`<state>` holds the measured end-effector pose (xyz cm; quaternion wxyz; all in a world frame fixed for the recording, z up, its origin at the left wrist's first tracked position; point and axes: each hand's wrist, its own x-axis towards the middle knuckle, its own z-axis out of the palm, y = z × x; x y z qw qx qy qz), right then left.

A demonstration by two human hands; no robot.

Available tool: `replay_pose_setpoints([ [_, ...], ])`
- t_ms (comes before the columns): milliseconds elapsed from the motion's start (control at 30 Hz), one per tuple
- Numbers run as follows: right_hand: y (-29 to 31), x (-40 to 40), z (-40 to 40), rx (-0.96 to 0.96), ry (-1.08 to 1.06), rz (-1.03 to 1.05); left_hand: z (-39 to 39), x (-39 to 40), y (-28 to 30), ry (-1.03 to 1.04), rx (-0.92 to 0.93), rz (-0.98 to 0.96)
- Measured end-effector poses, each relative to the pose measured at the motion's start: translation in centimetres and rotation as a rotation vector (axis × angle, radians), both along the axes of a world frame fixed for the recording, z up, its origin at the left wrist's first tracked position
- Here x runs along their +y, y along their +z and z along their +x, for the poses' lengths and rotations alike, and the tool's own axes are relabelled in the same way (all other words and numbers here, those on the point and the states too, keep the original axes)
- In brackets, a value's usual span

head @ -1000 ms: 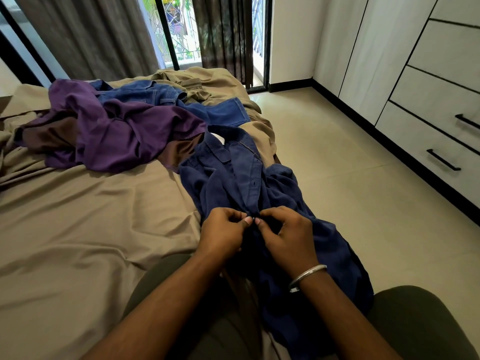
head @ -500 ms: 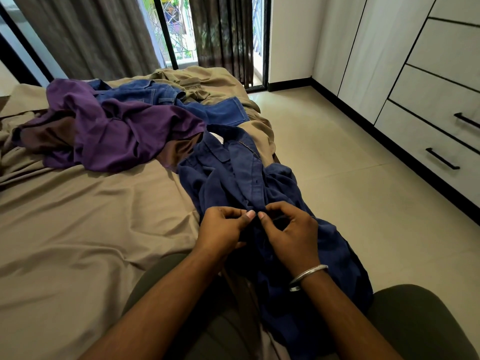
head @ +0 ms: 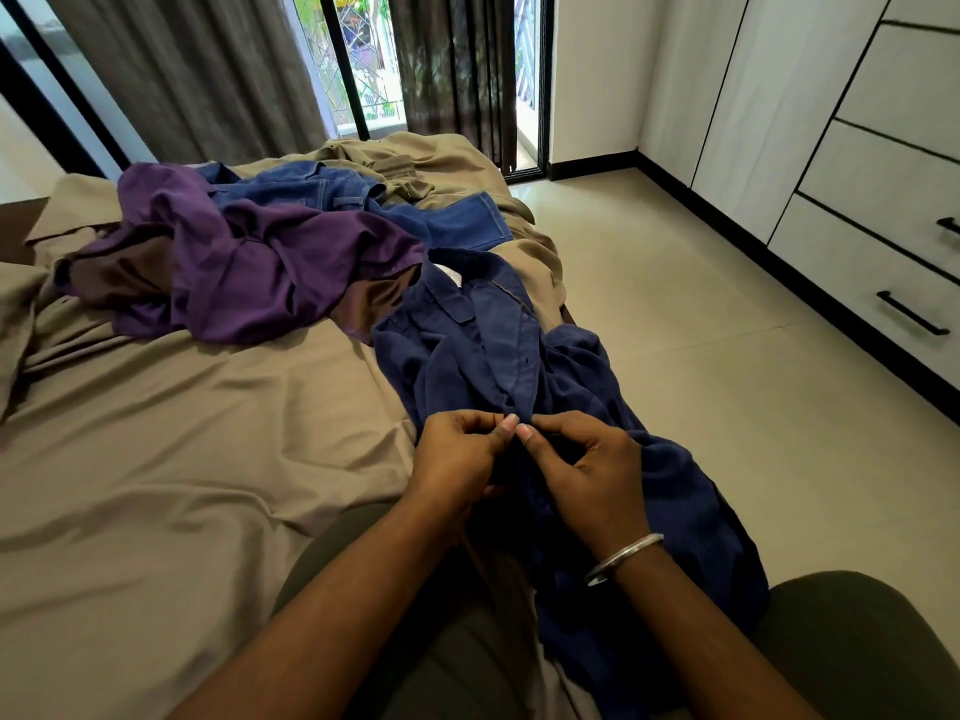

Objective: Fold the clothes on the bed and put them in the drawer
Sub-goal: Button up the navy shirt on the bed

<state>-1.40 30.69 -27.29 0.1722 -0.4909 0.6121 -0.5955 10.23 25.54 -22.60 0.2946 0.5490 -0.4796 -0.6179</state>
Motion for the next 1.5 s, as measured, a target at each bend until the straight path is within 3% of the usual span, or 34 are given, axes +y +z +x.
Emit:
replay_pose_setpoints([
  [200,-0.4,-0.2,0.0,-0.096,-0.045,0.031,0.0,0.2,0.6,-0.033,0.03,0.049],
  [367,-0.7,-0.1,-0.4,0.162,-0.116,0.007,-0.4,0.4,0.4,-0.068,0.012,0.021],
  [533,-0.8,0.3,-0.5,0.36,-0.046,-0.039,-0.3,0.5,0.5,-0.047,-0.007,0.029],
  [833,-0.9,0.6,-0.1,0.32,0.004,-0.107,0.1,0.4,1.0,-0.075,0.112,0.125],
  [967,-0.9,0.5,-0.1,0.271,-0.04,-0.132,-0.1,0.3,0.8,-0.072,0.062,0.068],
  [1267,-1.5,0.7,0.5,0.458,-0.027,-0.137,-0.4,0.1,0.2,0.0,-0.043,0.04],
  [1500,-2.6,0.9,0.2,0.507,-0.158,-0.229,-0.6,0.4,-0.3,-0.078,-0.104,-0.061],
])
